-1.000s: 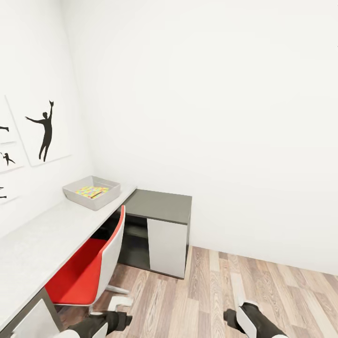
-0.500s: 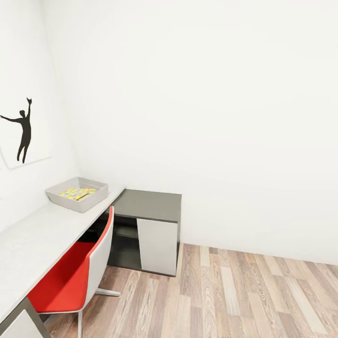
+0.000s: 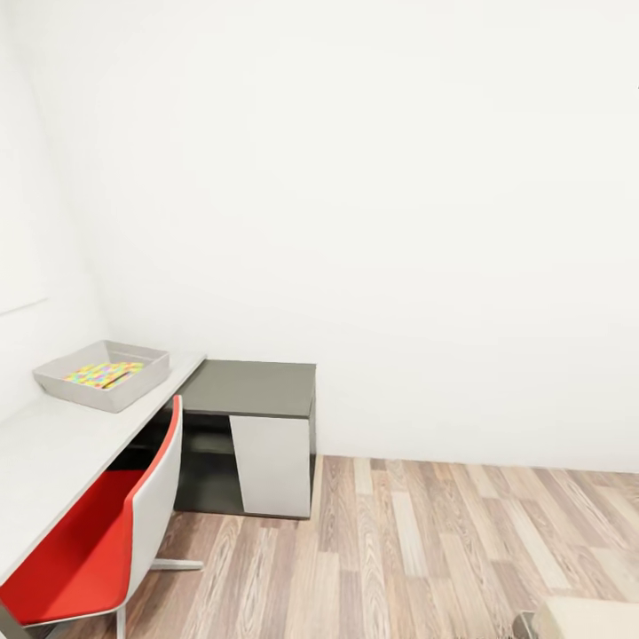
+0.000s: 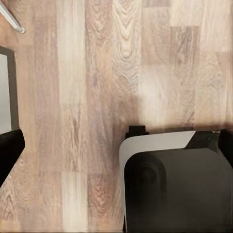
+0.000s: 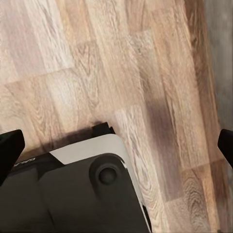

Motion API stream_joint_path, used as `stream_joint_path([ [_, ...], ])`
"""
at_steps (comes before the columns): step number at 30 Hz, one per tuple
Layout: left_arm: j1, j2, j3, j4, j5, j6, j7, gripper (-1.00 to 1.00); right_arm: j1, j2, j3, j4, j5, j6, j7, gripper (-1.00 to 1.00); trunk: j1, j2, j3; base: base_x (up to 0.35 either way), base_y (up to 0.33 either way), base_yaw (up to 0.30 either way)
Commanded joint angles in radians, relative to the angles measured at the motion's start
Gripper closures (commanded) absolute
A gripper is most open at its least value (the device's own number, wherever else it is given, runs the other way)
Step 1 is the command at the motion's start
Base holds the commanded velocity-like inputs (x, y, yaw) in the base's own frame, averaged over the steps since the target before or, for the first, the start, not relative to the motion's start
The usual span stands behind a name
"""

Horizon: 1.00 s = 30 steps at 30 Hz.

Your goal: Put all the toys in the child's room - the three board games (two on the bed and one on the table), the two jigsaw puzzles on the table, and the tennis ball on the table - inside the toy box on the table in the child's room.

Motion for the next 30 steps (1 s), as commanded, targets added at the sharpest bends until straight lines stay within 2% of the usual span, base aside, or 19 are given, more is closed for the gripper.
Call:
stream_joint_path([
  [1,0.003,0.000,-0.008,0.001,0.011,-0.003,0.002,-1.00,0.000,0.003,0.014,0.000,-0.007,0.002,-0.005,-1.00,0.000,-0.001,-0.002,0.000,0.000,-0.116],
  [8,0.015,0.002,-0.004,0.003,0.016,-0.005,0.001,-1.00,0.001,0.026,0.082,0.067,-0.007,-0.107,-0.006,-1.00,-0.026,0.048,0.018,0.000,0.000,-0.035],
  [13,0.016,0.000,-0.002,0.003,0.017,-0.003,0.001,-1.00,0.008,0.038,0.125,0.097,-0.007,-0.154,-0.006,-1.00,-0.026,0.048,0.018,0.000,0.000,-0.004],
  [27,0.041,0.002,0.002,0.005,0.019,0.005,0.003,-1.00,0.024,0.041,0.135,0.102,-0.013,-0.162,-0.001,-1.00,-0.026,0.048,0.018,0.000,0.000,0.000],
  [30,0.050,-0.001,0.002,0.005,0.019,0.002,0.003,-1.00,0.030,0.052,0.135,0.102,-0.012,-0.161,0.022,-1.00,-0.026,0.048,0.018,0.000,0.000,0.000],
])
